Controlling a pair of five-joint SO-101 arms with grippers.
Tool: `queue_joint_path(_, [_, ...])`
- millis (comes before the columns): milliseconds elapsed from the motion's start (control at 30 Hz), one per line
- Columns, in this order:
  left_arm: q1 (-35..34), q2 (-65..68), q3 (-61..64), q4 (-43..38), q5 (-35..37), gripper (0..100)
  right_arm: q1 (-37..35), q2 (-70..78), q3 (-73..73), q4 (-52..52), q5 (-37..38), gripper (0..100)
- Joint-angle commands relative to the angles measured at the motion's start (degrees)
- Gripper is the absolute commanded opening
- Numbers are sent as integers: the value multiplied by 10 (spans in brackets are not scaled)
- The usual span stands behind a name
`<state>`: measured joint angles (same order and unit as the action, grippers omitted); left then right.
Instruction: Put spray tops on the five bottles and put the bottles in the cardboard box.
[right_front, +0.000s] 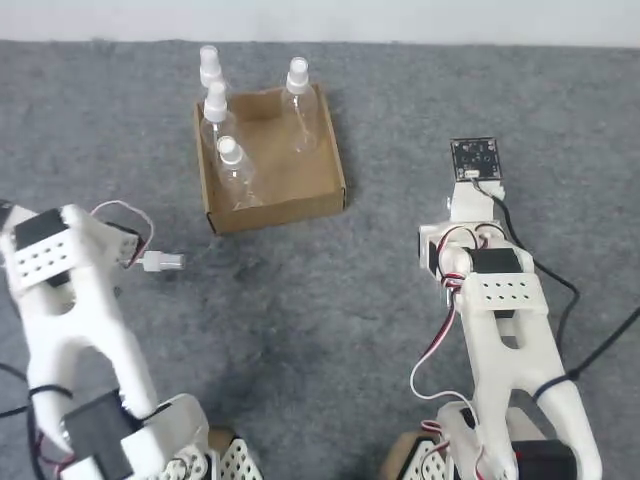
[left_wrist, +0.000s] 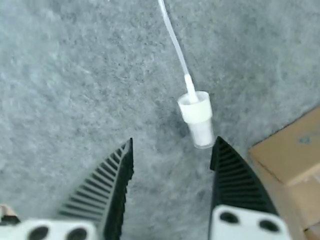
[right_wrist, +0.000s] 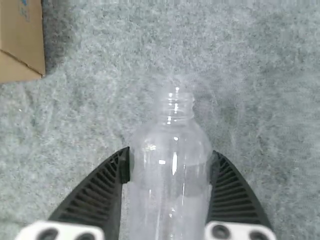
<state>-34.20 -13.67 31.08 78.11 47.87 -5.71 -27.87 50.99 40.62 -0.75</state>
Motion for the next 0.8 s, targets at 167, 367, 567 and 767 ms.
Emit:
queue_joint_path(167, [-3, -4, -27, 5, -45, 232, 7, -23, -14, -18, -2, 118])
queue_joint_path(367, [-3, -4, -25, 4, -107, 232, 7, -23, -14, -18, -2, 118])
queue_joint_path(567, [-4, -3, -18, 3, -246, 232, 7, -23, -14, -18, -2, 118])
queue_joint_path(767, [-3, -3, -15, 3, -278, 232, 6, -23, -14, -18, -2, 118])
